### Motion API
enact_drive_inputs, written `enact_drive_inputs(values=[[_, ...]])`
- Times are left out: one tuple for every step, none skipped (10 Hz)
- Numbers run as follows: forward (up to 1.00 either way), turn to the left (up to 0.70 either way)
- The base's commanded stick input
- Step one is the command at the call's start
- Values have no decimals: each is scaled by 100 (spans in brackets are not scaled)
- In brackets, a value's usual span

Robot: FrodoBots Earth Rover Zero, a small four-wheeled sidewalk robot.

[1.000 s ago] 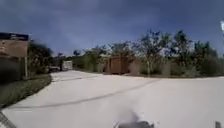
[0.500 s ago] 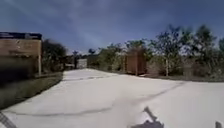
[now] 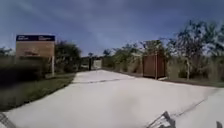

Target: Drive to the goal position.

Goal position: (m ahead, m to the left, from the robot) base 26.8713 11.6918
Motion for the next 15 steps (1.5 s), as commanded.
enact_drive_inputs(values=[[85,0],[85,0],[85,0],[85,0],[85,13],[85,34],[85,34],[85,34],[85,34],[85,34],[85,34],[85,5],[85,0],[85,0],[85,0]])
